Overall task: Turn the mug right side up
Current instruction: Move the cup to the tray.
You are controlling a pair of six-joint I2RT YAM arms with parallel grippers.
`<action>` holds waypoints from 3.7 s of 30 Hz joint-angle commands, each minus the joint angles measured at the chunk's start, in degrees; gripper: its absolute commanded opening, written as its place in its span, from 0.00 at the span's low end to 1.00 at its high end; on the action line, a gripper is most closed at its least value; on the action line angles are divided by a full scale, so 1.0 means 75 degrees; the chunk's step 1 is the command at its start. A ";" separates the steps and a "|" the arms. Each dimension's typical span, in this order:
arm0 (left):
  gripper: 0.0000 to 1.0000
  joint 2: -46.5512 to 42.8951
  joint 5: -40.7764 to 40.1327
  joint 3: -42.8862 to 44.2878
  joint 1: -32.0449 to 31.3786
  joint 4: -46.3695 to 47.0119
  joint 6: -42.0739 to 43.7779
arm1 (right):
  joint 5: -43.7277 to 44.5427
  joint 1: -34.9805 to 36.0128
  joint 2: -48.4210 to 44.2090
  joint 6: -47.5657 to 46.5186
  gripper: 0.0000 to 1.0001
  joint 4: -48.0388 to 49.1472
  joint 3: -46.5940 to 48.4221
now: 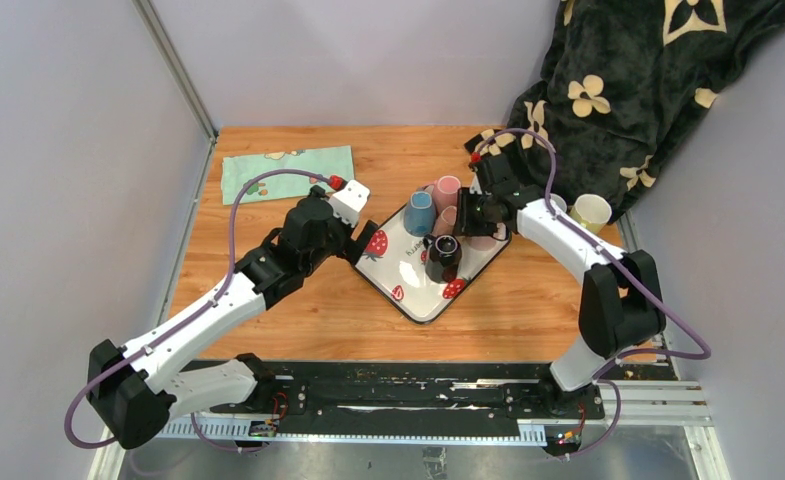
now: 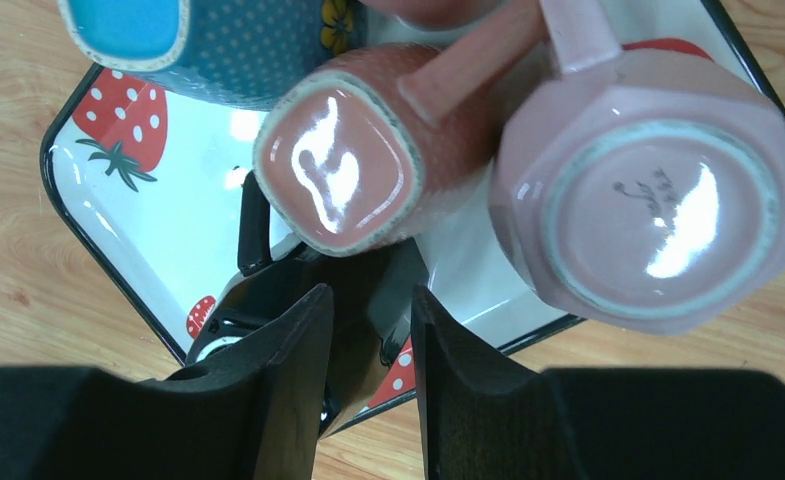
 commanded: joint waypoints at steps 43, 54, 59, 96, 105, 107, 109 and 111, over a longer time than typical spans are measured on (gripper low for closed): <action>0.95 -0.0365 -0.0036 -0.0103 0.0038 -0.0098 0.0311 | 0.0870 0.1532 0.2179 -0.1850 0.31 -0.1937 0.3121; 0.95 -0.0450 -0.0105 -0.0132 0.0044 -0.0087 0.0334 | 0.0149 0.1532 0.3289 -0.2519 0.24 -0.2730 0.4141; 0.95 -0.0551 -0.0106 -0.0181 0.0044 -0.0026 0.0346 | -0.0511 0.1591 0.3586 -0.2618 0.19 -0.2905 0.4372; 0.95 -0.1075 0.2337 -0.0569 0.0044 0.0492 0.0732 | 0.0153 0.1959 0.1944 -0.2899 0.17 -0.2485 0.4173; 0.93 -0.1115 0.4092 -0.1643 0.0044 0.2515 0.0959 | 0.1830 0.1722 -0.0880 -0.2215 0.23 -0.0693 0.1379; 0.93 -0.0986 0.4427 -0.1736 0.0044 0.2666 0.1167 | 0.2084 0.1668 -0.1526 -0.2180 0.25 -0.0360 0.0725; 0.93 -0.0843 0.5199 -0.1741 0.0044 0.2656 0.1681 | 0.2089 0.1615 -0.2118 -0.2185 0.26 -0.0109 0.0130; 0.92 -0.0641 0.5887 -0.1713 0.0044 0.2651 0.2144 | 0.2055 0.1594 -0.2669 -0.2193 0.26 0.0133 -0.0410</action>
